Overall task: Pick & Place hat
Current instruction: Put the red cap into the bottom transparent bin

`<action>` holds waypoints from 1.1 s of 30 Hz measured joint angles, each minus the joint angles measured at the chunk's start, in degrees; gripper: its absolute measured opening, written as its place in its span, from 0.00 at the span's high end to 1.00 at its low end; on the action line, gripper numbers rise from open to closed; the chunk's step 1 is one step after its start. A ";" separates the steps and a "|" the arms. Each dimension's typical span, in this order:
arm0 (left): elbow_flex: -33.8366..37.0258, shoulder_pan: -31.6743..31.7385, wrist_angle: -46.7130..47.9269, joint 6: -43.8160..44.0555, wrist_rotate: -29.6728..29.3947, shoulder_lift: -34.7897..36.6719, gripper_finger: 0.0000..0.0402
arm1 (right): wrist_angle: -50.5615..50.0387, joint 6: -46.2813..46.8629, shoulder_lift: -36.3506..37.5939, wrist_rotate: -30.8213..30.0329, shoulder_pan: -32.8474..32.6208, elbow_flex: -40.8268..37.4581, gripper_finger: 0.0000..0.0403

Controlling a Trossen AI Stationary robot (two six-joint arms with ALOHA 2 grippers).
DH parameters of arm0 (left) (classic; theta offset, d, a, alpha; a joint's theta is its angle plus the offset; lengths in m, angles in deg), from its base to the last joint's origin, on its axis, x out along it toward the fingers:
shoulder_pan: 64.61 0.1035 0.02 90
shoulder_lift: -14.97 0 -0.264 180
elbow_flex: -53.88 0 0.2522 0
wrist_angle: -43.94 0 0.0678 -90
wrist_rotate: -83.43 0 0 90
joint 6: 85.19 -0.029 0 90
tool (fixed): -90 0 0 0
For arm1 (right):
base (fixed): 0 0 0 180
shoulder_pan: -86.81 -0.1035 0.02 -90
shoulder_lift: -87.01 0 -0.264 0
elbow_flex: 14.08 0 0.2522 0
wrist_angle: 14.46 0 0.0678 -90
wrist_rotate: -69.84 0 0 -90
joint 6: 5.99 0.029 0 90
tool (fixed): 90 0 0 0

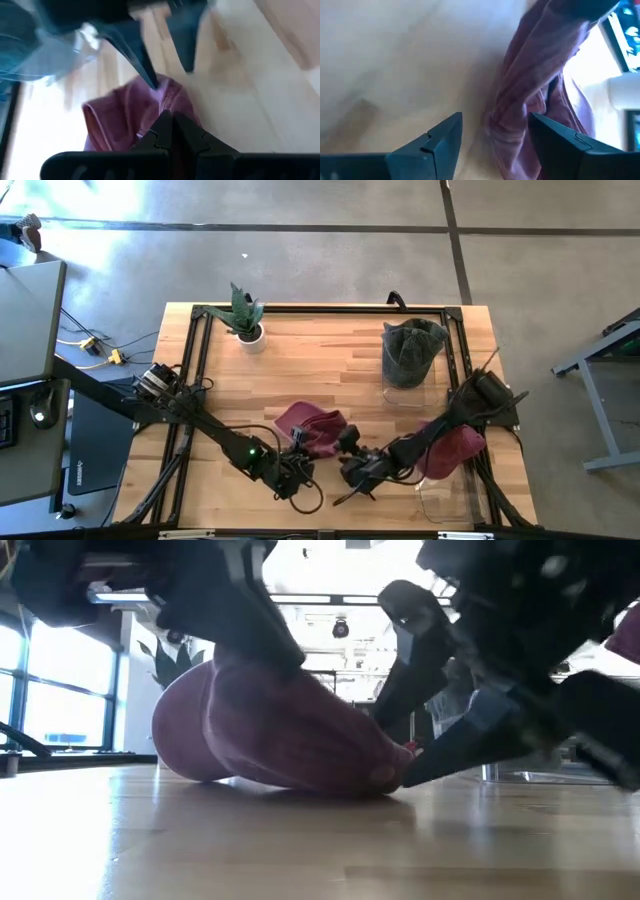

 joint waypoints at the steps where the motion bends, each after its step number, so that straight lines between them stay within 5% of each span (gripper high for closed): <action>1: 0.00 0.01 -0.66 0.00 -0.73 0.00 1.00 | 0.37 0.00 -0.63 -1.47 0.00 0.00 0.46; 9: 0.00 -0.02 -1.22 2.28 -6.08 -0.02 1.00 | 1.83 4.67 -1.61 -3.18 2.34 0.00 0.67; 16: 0.00 -0.49 0.35 -2.33 -5.36 0.82 0.94 | 1.71 3.22 -1.27 6.96 2.90 0.01 0.95; 25: -2.91 -1.96 18.57 0.45 -3.87 2.32 0.58 | 1.98 2.87 0.01 21.56 4.07 0.04 0.87; 28: -5.48 -3.14 29.11 8.00 -3.93 2.21 0.53 | 1.18 2.82 0.03 21.65 4.09 0.04 0.90; 33: -3.90 -4.19 30.65 11.58 -4.44 2.02 0.52 | 0.62 2.55 1.73 21.71 3.72 0.02 0.94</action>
